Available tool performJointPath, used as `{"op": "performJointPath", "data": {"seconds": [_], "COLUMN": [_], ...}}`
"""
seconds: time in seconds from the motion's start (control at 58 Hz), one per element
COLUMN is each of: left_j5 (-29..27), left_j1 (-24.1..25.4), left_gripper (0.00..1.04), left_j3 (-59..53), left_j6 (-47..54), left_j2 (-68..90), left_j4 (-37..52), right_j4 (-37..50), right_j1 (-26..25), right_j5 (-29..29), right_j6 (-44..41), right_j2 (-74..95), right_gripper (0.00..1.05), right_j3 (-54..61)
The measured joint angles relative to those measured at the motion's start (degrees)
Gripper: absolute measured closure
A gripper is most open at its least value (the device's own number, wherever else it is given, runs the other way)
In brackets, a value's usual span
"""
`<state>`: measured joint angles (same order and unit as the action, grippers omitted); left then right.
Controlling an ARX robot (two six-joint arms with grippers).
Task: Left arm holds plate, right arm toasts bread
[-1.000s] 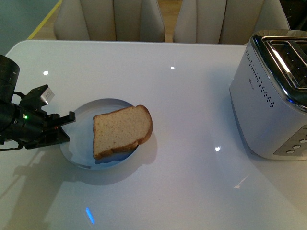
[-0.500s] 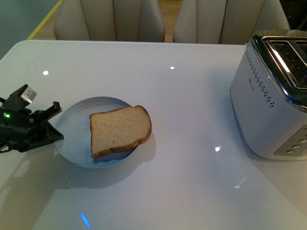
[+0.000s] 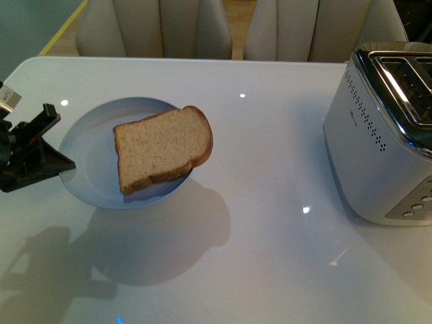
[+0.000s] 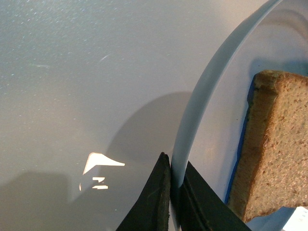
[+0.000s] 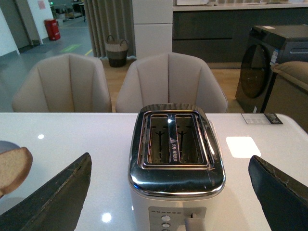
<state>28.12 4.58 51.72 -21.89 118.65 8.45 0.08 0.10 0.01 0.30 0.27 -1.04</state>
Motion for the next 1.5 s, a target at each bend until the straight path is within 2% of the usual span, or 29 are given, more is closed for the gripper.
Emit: {"op": "performJointPath", "data": {"seconds": [0.207,0.448,0.914,1.121,1.5], "left_j5": [-0.66,-1.64,-6.27,-8.09,-7.98], "left_j1": [-3.82,-11.28,-23.23,-26.27,-28.28], "left_gripper": [1.02,1.02,1.02,1.02,1.02], "left_j3": [-0.79,-0.79,-0.79,-0.76,-0.63], "left_j6": [-1.97,-4.87,-11.04,-12.5,-15.04], "left_j2": [-6.91,-15.82,-20.5,-20.52,-22.34], "left_j4": [-3.34,-7.23,-9.57,-10.82,-10.67], "right_j4": [0.0,0.0,0.0,0.0,0.0], "right_j1": [-0.02,0.0,0.0,0.0,-0.02], "right_j5": [0.0,0.0,0.0,0.0,0.0], "right_j6": [0.0,0.0,0.0,0.0,0.0], "right_j2": [0.0,0.0,0.0,0.0,0.0], "right_gripper": [0.09,0.09,0.09,0.09,0.09], "right_j3": [0.0,0.0,0.0,0.0,0.0]}}
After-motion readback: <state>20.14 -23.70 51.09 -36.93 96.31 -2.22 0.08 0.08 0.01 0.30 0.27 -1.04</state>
